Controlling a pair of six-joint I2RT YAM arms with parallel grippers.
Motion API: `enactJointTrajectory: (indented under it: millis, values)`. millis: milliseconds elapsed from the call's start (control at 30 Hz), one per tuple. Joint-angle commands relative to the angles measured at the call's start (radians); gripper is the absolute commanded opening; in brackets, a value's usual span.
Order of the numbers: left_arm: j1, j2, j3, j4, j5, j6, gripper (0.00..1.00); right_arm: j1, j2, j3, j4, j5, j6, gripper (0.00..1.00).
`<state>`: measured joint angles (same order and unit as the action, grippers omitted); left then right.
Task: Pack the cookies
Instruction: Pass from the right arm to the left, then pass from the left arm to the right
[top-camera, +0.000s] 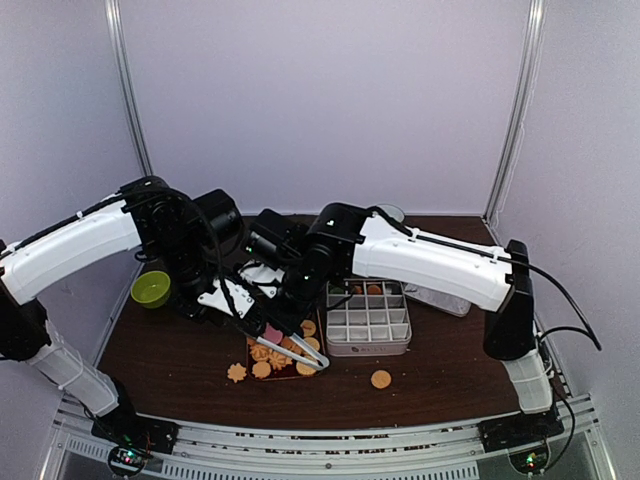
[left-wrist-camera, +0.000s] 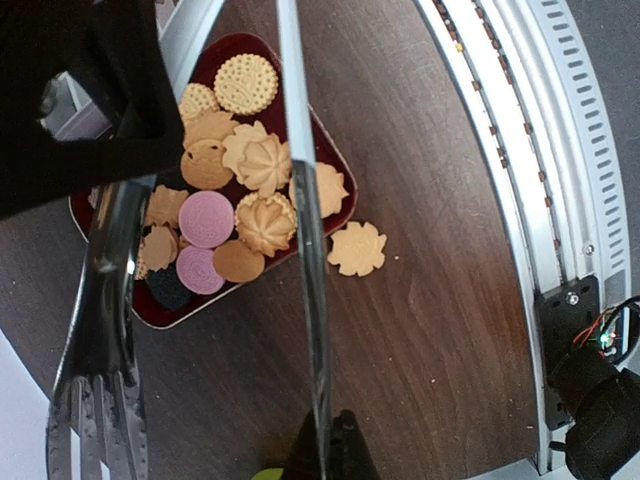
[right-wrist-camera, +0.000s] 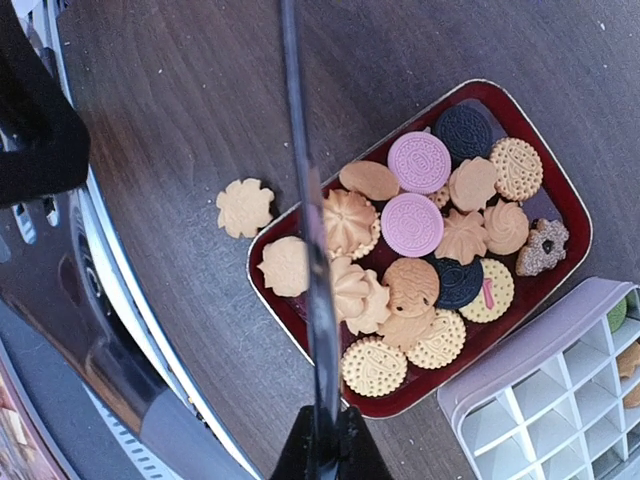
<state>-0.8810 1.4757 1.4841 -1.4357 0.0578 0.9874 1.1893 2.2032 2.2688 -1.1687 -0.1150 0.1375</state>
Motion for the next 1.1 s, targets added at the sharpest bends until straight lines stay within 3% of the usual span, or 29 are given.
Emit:
enactJointTrajectory:
  millis: [0,67,133,233,400,500,667,800,1067]
  values:
    - [-0.009,0.009,-0.004,0.051,-0.044,-0.045,0.0,0.003,-0.027,0.03,0.047,0.03,0.019,0.1]
    - [-0.007,-0.002,-0.008,0.076,-0.036,-0.059,0.0,0.002,-0.056,0.001,0.071,0.079,0.024,0.22]
    - [0.005,-0.023,-0.019,0.107,0.001,-0.084,0.0,-0.018,-0.112,-0.058,0.113,0.147,0.052,0.51]
    - [0.078,-0.05,-0.018,0.147,0.152,-0.149,0.0,-0.078,-0.268,-0.222,0.261,0.176,0.11,0.71]
    - [0.352,-0.069,0.001,0.218,0.572,-0.305,0.0,-0.189,-0.678,-0.742,0.848,0.085,0.239,0.99]
    - [0.439,-0.099,-0.036,0.274,0.812,-0.388,0.0,-0.231,-0.866,-1.066,1.242,0.032,0.327,1.0]
    - [0.445,-0.137,-0.117,0.458,1.064,-0.625,0.0,-0.241,-0.95,-1.277,1.575,-0.032,0.394,1.0]
    - [0.443,-0.158,-0.155,0.624,1.127,-0.81,0.0,-0.239,-0.896,-1.299,1.71,-0.105,0.449,1.0]
    - [0.422,-0.163,-0.168,0.648,1.172,-0.836,0.0,-0.226,-0.724,-1.171,1.865,-0.28,0.537,0.98]
